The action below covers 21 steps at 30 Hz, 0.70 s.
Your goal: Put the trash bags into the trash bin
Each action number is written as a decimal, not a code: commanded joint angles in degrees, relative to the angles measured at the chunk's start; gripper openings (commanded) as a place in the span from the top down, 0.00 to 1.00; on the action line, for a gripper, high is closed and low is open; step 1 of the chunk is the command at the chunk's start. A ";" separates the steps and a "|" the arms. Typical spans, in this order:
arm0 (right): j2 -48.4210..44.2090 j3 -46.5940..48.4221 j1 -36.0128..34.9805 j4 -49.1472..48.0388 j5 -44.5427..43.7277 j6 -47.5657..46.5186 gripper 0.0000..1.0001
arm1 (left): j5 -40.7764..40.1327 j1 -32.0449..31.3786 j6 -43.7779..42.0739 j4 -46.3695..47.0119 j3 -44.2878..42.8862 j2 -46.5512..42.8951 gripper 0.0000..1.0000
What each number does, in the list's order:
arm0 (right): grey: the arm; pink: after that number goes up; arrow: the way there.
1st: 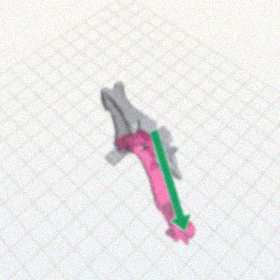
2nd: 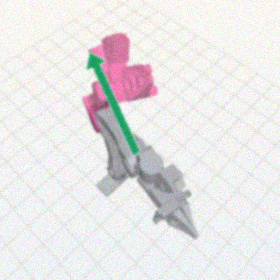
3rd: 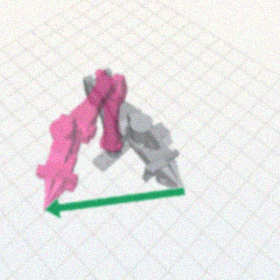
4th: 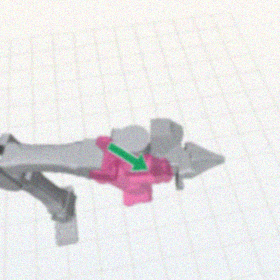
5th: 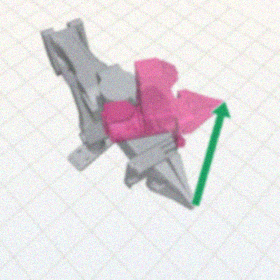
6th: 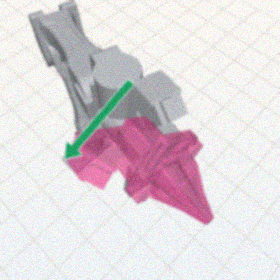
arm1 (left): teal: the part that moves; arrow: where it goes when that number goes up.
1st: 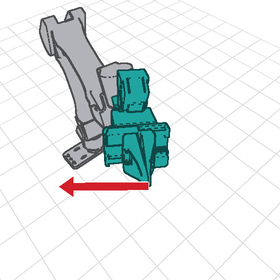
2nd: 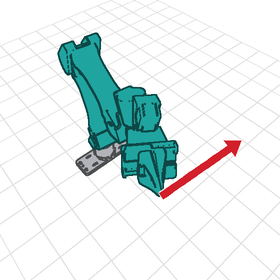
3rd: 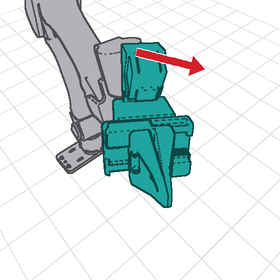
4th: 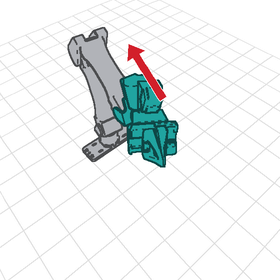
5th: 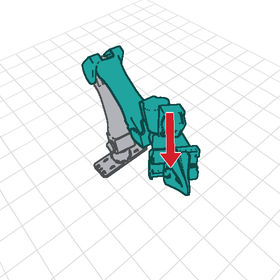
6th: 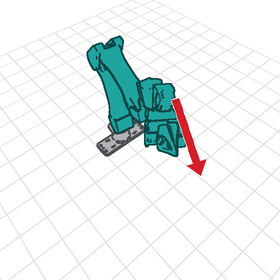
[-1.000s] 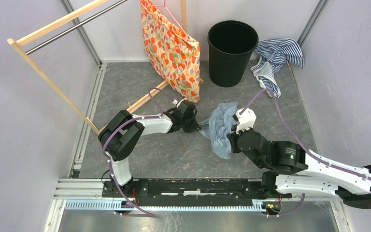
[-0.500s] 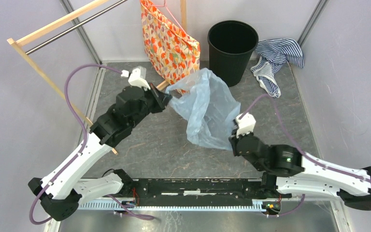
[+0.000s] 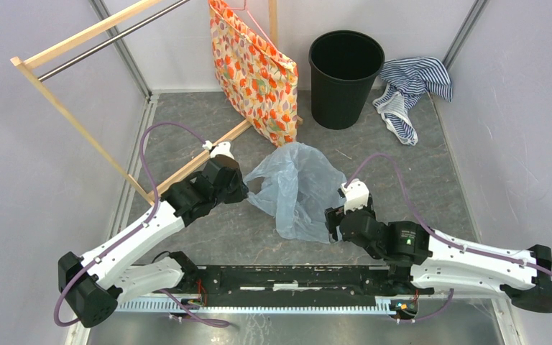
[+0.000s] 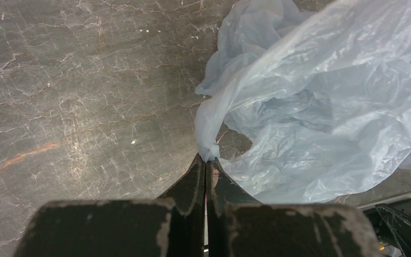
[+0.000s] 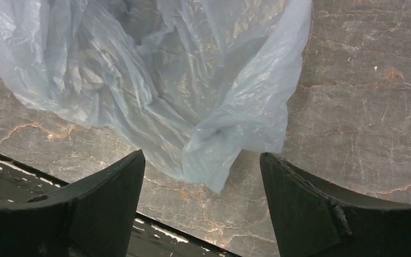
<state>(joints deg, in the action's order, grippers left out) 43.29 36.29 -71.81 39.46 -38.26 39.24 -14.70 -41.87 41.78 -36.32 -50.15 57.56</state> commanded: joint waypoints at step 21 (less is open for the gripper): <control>2.48 -12.04 23.67 -18.45 12.27 -4.03 0.18 | -2.27 0.03 2.07 0.47 -1.56 -0.39 0.98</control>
<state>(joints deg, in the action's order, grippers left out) 45.10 25.45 -50.41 30.59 -29.71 37.58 -16.01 -41.87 42.98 -36.40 -50.15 57.52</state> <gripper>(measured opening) 0.829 0.025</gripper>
